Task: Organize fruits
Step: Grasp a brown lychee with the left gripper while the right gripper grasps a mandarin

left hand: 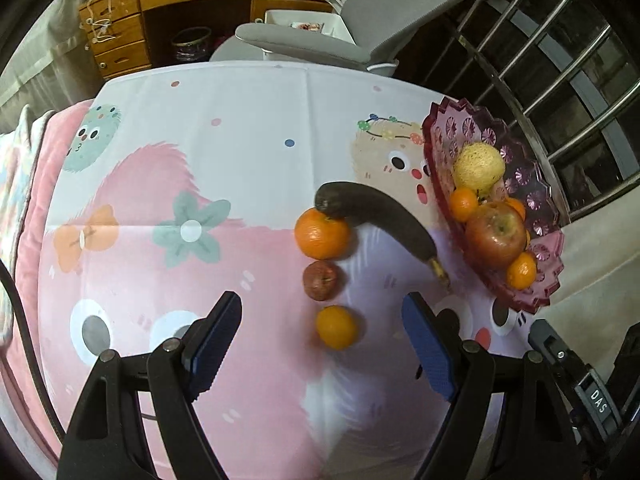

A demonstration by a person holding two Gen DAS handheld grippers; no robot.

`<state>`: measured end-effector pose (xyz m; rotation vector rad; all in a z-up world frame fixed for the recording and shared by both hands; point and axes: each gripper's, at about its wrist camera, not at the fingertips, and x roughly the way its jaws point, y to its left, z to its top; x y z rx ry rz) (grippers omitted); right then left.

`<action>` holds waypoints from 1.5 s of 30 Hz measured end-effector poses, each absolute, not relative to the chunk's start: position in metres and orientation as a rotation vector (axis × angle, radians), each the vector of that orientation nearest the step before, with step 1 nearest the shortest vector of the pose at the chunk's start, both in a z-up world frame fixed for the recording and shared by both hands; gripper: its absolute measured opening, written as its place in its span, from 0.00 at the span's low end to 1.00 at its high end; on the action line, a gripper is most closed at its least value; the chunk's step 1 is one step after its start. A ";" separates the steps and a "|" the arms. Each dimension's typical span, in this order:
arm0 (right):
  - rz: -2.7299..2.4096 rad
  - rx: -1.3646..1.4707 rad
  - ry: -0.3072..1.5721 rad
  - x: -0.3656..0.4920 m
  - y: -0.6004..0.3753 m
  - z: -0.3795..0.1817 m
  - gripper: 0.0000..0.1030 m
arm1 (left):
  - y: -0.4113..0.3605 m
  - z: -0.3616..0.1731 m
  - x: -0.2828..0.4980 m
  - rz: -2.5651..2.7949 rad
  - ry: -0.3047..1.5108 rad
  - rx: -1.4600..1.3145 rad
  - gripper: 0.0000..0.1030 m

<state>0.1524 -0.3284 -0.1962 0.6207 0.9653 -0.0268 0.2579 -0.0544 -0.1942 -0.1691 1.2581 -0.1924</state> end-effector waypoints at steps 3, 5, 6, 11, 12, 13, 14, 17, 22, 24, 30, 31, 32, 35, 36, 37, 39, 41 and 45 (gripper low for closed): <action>-0.027 0.624 0.982 0.155 -0.310 -0.201 0.53 | -0.046 -0.199 0.265 -0.220 1.282 -0.149 0.79; -0.025 0.625 0.992 0.156 -0.296 -0.204 0.53 | -0.044 -0.202 0.269 -0.238 1.297 -0.139 0.79; -0.025 0.624 0.996 0.157 -0.289 -0.206 0.53 | -0.042 -0.204 0.271 -0.249 1.306 -0.134 0.79; -0.017 0.601 1.027 0.163 -0.258 -0.218 0.53 | -0.037 -0.215 0.286 -0.313 1.336 -0.141 0.79; -0.013 0.594 1.031 0.165 -0.252 -0.220 0.53 | -0.036 -0.217 0.289 -0.321 1.341 -0.146 0.79; -0.009 0.583 1.037 0.166 -0.246 -0.223 0.53 | -0.036 -0.221 0.292 -0.332 1.348 -0.152 0.79; -0.004 0.571 1.042 0.168 -0.241 -0.225 0.53 | -0.035 -0.223 0.295 -0.342 1.353 -0.156 0.79; 0.012 0.530 1.059 0.172 -0.223 -0.233 0.53 | -0.036 -0.235 0.301 -0.376 1.386 -0.183 0.79; 0.050 0.442 1.079 0.179 -0.195 -0.243 0.53 | -0.046 -0.255 0.306 -0.416 1.434 -0.197 0.71; 0.062 0.409 1.083 0.181 -0.186 -0.244 0.53 | -0.048 -0.263 0.307 -0.420 1.457 -0.195 0.65; 0.095 0.268 1.076 0.184 -0.162 -0.251 0.53 | -0.057 -0.277 0.309 -0.447 1.489 -0.204 0.54; 0.104 0.246 1.074 0.185 -0.158 -0.252 0.53 | -0.057 -0.278 0.309 -0.450 1.492 -0.206 0.53; 0.110 0.234 1.072 0.185 -0.155 -0.253 0.53 | -0.059 -0.280 0.310 -0.453 1.494 -0.208 0.51; 0.124 0.188 1.061 0.187 -0.148 -0.255 0.53 | -0.065 -0.283 0.310 -0.458 1.495 -0.210 0.48; 0.131 0.172 1.055 0.187 -0.145 -0.256 0.53 | -0.067 -0.284 0.310 -0.460 1.496 -0.210 0.43; 0.137 0.161 1.049 0.188 -0.142 -0.257 0.51 | -0.068 -0.286 0.310 -0.460 1.500 -0.210 0.41; 0.156 0.132 1.039 0.189 -0.138 -0.257 0.47 | -0.069 -0.286 0.311 -0.454 1.498 -0.207 0.37; 0.174 0.117 1.035 0.190 -0.134 -0.259 0.40 | -0.070 -0.286 0.312 -0.459 1.499 -0.212 0.34; 0.182 0.076 1.022 0.189 -0.128 -0.261 0.33 | -0.070 -0.288 0.311 -0.447 1.500 -0.222 0.27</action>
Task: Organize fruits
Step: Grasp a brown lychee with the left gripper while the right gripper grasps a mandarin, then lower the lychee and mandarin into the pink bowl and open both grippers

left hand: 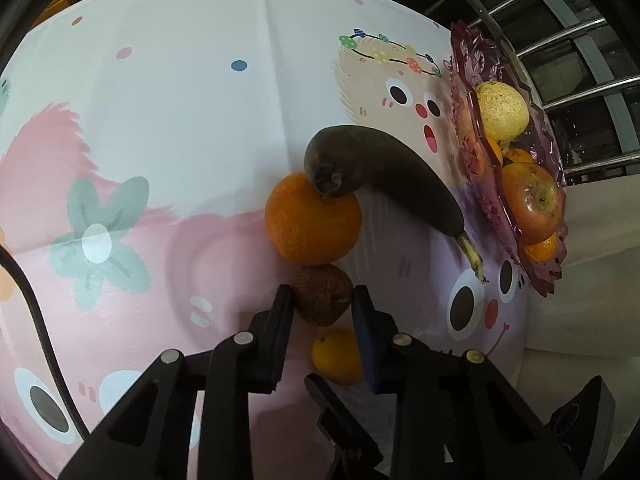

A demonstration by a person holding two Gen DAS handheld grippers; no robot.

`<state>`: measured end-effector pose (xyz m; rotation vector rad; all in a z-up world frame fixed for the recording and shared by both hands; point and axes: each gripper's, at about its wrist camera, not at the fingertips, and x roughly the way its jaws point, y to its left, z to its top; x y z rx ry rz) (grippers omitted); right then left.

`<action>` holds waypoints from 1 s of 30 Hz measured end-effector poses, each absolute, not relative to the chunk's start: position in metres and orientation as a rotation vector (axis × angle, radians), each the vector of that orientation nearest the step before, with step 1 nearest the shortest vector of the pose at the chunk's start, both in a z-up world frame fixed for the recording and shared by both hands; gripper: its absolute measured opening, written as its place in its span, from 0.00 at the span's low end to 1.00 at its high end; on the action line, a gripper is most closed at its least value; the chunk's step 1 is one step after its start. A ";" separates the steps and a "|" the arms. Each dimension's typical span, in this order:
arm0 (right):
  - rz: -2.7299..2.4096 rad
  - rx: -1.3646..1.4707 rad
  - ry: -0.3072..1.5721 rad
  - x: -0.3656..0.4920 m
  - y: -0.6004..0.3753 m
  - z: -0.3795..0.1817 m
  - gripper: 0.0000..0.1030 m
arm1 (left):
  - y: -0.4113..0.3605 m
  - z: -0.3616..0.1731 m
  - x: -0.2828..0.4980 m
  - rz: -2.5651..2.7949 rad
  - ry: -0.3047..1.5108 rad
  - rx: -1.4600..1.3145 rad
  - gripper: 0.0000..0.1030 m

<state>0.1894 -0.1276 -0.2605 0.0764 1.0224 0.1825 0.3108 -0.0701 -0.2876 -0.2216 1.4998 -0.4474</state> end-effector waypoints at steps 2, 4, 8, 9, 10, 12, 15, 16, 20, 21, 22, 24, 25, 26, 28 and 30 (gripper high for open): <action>0.189 0.076 1.020 0.190 -0.127 -0.261 0.31 | -0.069 -0.288 0.310 -0.444 1.500 -0.231 0.26; 0.198 0.071 1.016 0.189 -0.126 -0.261 0.30 | -0.068 -0.288 0.310 -0.437 1.501 -0.236 0.26; 0.222 0.068 1.022 0.189 -0.126 -0.261 0.30 | -0.066 -0.284 0.308 -0.422 1.497 -0.231 0.26; 0.229 0.071 1.024 0.188 -0.128 -0.260 0.29 | -0.067 -0.282 0.308 -0.419 1.495 -0.230 0.26; 0.236 0.071 1.025 0.189 -0.131 -0.260 0.29 | -0.067 -0.280 0.307 -0.415 1.491 -0.230 0.26; 0.248 0.070 1.023 0.190 -0.136 -0.258 0.29 | -0.066 -0.275 0.305 -0.405 1.484 -0.232 0.25; 0.265 0.070 1.014 0.189 -0.144 -0.251 0.29 | -0.066 -0.265 0.303 -0.377 1.478 -0.224 0.25; 0.271 0.068 1.010 0.188 -0.147 -0.248 0.29 | -0.066 -0.262 0.302 -0.368 1.476 -0.223 0.25; 0.287 0.079 0.996 0.186 -0.162 -0.234 0.29 | -0.066 -0.244 0.299 -0.339 1.448 -0.236 0.25; 0.288 0.080 0.994 0.182 -0.162 -0.229 0.29 | -0.067 -0.237 0.298 -0.331 1.436 -0.236 0.25; 0.291 0.082 0.989 0.180 -0.167 -0.225 0.29 | -0.067 -0.232 0.298 -0.325 1.425 -0.236 0.25; 0.296 0.084 0.982 0.177 -0.177 -0.216 0.29 | -0.068 -0.219 0.297 -0.314 1.394 -0.257 0.25; 0.296 0.087 0.984 0.177 -0.182 -0.212 0.29 | -0.068 -0.214 0.296 -0.311 1.384 -0.266 0.25; 0.299 0.096 0.987 0.176 -0.189 -0.209 0.29 | -0.070 -0.209 0.296 -0.306 1.371 -0.273 0.25; 0.303 0.115 0.982 0.176 -0.204 -0.198 0.29 | -0.076 -0.195 0.296 -0.294 1.334 -0.272 0.25; 0.299 0.125 0.972 0.175 -0.216 -0.190 0.29 | -0.083 -0.183 0.297 -0.291 1.301 -0.283 0.25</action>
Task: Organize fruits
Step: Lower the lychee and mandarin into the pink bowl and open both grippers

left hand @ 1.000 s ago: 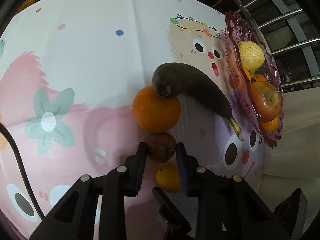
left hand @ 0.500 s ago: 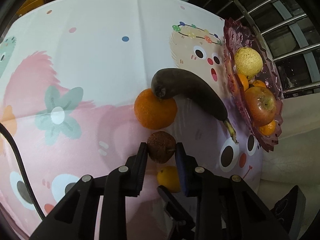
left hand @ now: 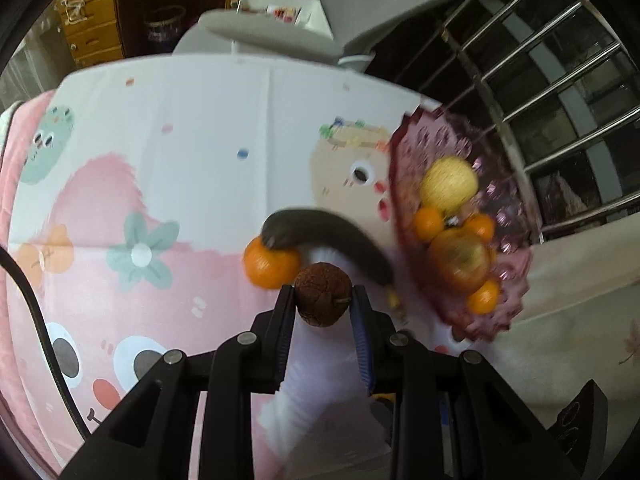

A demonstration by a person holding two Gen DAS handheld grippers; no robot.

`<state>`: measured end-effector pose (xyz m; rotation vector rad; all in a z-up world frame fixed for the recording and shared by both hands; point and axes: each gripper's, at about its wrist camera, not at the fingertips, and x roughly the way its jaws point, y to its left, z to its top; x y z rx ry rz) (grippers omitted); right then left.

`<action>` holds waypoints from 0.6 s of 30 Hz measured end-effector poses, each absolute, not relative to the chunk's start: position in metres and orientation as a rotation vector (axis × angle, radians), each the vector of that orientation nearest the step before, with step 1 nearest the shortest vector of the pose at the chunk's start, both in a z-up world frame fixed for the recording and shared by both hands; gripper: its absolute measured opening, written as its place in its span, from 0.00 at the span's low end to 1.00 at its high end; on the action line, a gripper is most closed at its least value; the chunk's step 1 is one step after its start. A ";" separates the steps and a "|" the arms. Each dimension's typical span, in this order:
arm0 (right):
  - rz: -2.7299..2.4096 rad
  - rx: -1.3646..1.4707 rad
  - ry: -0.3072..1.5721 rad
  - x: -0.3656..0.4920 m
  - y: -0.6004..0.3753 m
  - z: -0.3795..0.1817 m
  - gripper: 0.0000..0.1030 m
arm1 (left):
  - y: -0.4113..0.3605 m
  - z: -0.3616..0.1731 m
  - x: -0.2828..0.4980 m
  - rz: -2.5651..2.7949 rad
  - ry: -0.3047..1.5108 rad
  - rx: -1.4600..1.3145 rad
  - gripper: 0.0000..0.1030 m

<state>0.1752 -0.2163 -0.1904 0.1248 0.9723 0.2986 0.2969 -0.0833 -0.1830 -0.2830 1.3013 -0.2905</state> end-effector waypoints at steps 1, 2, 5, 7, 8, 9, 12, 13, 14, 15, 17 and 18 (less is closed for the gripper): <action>0.295 0.128 0.967 0.174 -0.224 -0.185 0.29 | -0.085 -0.179 0.297 -0.290 1.291 -0.288 0.25; 0.291 0.131 0.961 0.174 -0.230 -0.179 0.29 | -0.089 -0.174 0.297 -0.289 1.279 -0.292 0.25; 0.276 0.136 0.943 0.173 -0.248 -0.167 0.29 | -0.102 -0.161 0.299 -0.284 1.248 -0.302 0.25; 0.263 0.135 0.929 0.173 -0.259 -0.159 0.29 | -0.108 -0.153 0.300 -0.283 1.231 -0.300 0.25; 0.257 0.135 0.922 0.173 -0.266 -0.157 0.29 | -0.111 -0.150 0.300 -0.284 1.223 -0.300 0.25; 0.254 0.135 0.917 0.174 -0.273 -0.154 0.29 | -0.115 -0.147 0.301 -0.286 1.215 -0.300 0.25; 0.236 0.129 0.895 0.177 -0.294 -0.144 0.29 | -0.131 -0.138 0.305 -0.295 1.188 -0.295 0.25; 0.231 0.127 0.890 0.178 -0.299 -0.143 0.29 | -0.135 -0.135 0.305 -0.297 1.184 -0.293 0.25; 0.223 0.127 0.884 0.180 -0.306 -0.140 0.29 | -0.140 -0.134 0.306 -0.300 1.178 -0.292 0.25; 0.217 0.130 0.879 0.182 -0.314 -0.138 0.29 | -0.146 -0.131 0.308 -0.307 1.171 -0.290 0.25; 0.204 0.136 0.869 0.187 -0.326 -0.134 0.29 | -0.158 -0.128 0.311 -0.319 1.162 -0.282 0.25; 0.195 0.140 0.862 0.189 -0.334 -0.132 0.29 | -0.165 -0.126 0.313 -0.328 1.158 -0.277 0.25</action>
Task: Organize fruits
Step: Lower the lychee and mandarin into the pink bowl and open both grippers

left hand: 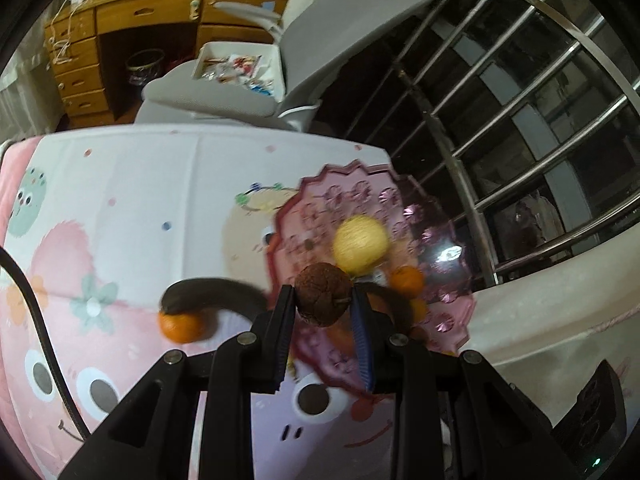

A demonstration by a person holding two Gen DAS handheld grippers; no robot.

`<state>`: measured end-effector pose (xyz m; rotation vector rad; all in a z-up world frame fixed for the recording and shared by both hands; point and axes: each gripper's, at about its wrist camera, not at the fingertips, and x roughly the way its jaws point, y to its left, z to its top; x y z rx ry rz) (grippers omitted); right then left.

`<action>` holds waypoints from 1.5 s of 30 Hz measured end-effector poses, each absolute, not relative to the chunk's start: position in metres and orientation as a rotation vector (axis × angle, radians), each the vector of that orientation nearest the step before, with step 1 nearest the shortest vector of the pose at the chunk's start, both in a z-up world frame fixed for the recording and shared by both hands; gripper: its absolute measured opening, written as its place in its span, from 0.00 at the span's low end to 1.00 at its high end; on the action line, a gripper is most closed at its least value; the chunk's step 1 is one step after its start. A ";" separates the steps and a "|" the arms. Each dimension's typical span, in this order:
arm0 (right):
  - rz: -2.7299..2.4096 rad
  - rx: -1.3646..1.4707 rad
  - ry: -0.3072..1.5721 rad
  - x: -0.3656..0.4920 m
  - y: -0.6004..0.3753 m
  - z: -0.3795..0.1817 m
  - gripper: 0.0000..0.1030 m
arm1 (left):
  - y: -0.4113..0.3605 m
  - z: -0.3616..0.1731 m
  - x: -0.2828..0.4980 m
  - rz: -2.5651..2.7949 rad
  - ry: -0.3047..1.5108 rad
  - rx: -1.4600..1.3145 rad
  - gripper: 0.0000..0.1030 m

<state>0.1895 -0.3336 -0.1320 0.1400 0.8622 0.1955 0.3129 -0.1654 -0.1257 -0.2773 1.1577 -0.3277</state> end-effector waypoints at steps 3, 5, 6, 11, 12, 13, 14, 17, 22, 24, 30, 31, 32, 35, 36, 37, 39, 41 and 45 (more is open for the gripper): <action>0.170 0.141 0.843 0.198 -0.352 -0.128 0.29 | -0.182 -0.123 0.317 -0.350 1.153 -0.269 0.25; 0.154 0.145 0.838 0.204 -0.363 -0.127 0.29 | -0.194 -0.123 0.321 -0.369 1.152 -0.262 0.25; 0.144 0.146 0.840 0.207 -0.370 -0.128 0.29 | -0.200 -0.123 0.323 -0.380 1.150 -0.258 0.25; 0.125 0.146 0.841 0.217 -0.390 -0.131 0.29 | -0.231 -0.127 0.330 -0.429 1.161 -0.256 0.25; 0.124 0.147 0.844 0.220 -0.393 -0.133 0.29 | -0.236 -0.129 0.331 -0.435 1.166 -0.253 0.25; 0.123 0.151 0.851 0.222 -0.397 -0.136 0.29 | -0.241 -0.130 0.332 -0.441 1.170 -0.252 0.25; 0.123 0.153 0.855 0.223 -0.399 -0.138 0.29 | -0.246 -0.132 0.333 -0.448 1.175 -0.253 0.25; 0.122 0.160 0.876 0.226 -0.406 -0.145 0.30 | -0.258 -0.140 0.333 -0.458 1.193 -0.253 0.25; 0.113 0.181 0.905 0.229 -0.415 -0.156 0.30 | -0.272 -0.151 0.332 -0.466 1.218 -0.254 0.25; 0.111 0.185 0.917 0.230 -0.415 -0.159 0.30 | -0.273 -0.153 0.332 -0.458 1.222 -0.258 0.28; 0.092 0.217 0.956 0.229 -0.419 -0.166 0.37 | -0.268 -0.153 0.330 -0.421 1.216 -0.261 0.47; 0.091 0.233 0.958 0.228 -0.420 -0.166 0.39 | -0.266 -0.152 0.329 -0.416 1.211 -0.260 0.47; 0.093 0.245 0.958 0.227 -0.421 -0.166 0.39 | -0.264 -0.151 0.329 -0.412 1.209 -0.258 0.48; 0.100 0.291 0.969 0.223 -0.423 -0.167 0.39 | -0.257 -0.149 0.325 -0.393 1.200 -0.246 0.52; 0.101 0.302 0.973 0.222 -0.423 -0.167 0.40 | -0.254 -0.149 0.324 -0.387 1.200 -0.244 0.52; 0.101 0.313 0.979 0.220 -0.422 -0.168 0.40 | -0.251 -0.150 0.323 -0.381 1.200 -0.244 0.52; 0.099 0.332 0.989 0.218 -0.420 -0.169 0.40 | -0.243 -0.151 0.320 -0.370 1.204 -0.244 0.52; 0.107 0.356 0.996 0.215 -0.416 -0.170 0.40 | -0.234 -0.151 0.316 -0.358 1.206 -0.243 0.52; 0.114 0.400 1.017 0.211 -0.404 -0.171 0.41 | -0.212 -0.153 0.309 -0.338 1.212 -0.248 0.53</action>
